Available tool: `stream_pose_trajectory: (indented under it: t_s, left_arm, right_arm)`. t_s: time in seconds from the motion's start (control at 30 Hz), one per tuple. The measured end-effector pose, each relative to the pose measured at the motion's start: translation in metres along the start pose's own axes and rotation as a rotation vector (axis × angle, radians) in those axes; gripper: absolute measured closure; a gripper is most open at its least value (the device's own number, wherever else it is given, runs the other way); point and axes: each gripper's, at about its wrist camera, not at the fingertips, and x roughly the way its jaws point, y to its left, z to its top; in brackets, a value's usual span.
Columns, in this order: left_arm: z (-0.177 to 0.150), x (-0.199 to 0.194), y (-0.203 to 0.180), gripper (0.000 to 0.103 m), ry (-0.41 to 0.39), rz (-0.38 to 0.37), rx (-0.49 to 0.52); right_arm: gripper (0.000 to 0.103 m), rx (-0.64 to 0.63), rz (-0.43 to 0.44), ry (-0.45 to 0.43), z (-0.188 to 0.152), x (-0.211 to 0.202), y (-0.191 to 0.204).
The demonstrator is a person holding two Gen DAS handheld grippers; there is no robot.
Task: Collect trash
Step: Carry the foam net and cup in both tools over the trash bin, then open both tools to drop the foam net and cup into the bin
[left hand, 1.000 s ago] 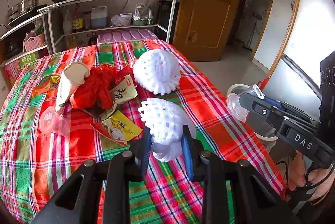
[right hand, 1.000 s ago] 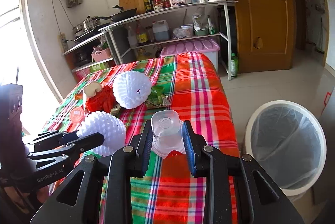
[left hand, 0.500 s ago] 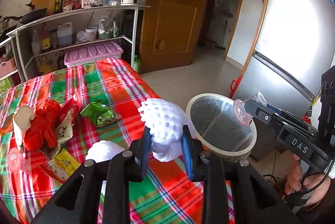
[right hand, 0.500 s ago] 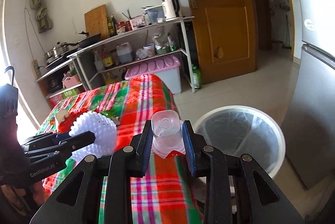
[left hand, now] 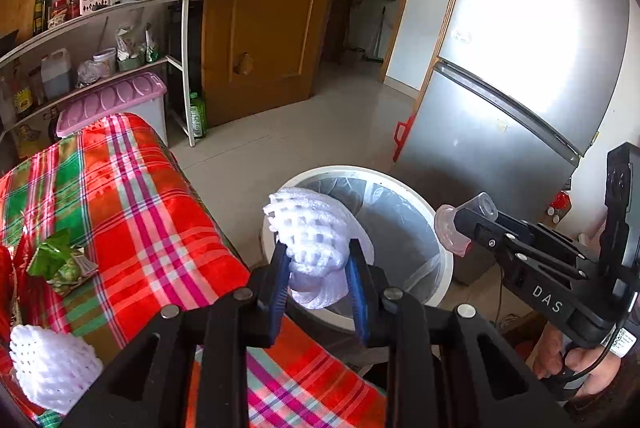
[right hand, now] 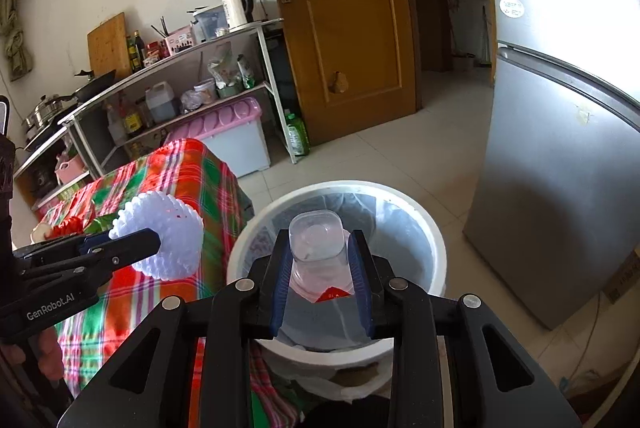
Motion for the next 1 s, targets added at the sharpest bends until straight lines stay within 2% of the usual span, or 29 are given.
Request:
stream_pose_trajectory:
  t_s: [0.2, 0.47, 0.6, 0.67, 0.7, 1.0]
  left_arm:
    - [0.004, 0.034, -0.023, 0.074, 0.055, 0.0, 0.045]
    - [0.008, 0.077, -0.027, 0.072, 0.155, 0.007, 0.054]
    - [0.009, 0.083, -0.024, 0.056, 0.166, 0.018, 0.047]
    - [0.009, 0.084, -0.024, 0.053, 0.17, 0.017, 0.048]
    - [0.009, 0.084, -0.024, 0.048, 0.17, 0.02, 0.045]
    - [0.01, 0.069, -0.021, 0.039, 0.142, 0.049, 0.034]
  right_arm:
    - [0.073, 0.025, -0.028, 0.066, -0.001, 0.032, -0.022]
    - [0.073, 0.03, -0.037, 0.134, 0.007, 0.066, -0.039]
    - [0.071, 0.038, -0.051, 0.155, 0.008, 0.077, -0.042]
    - [0.055, 0.043, -0.052, 0.16, 0.006, 0.079, -0.044]
    - [0.053, 0.045, -0.052, 0.16, 0.006, 0.08, -0.045]
    - [0.052, 0.059, -0.059, 0.143, 0.005, 0.071, -0.039]
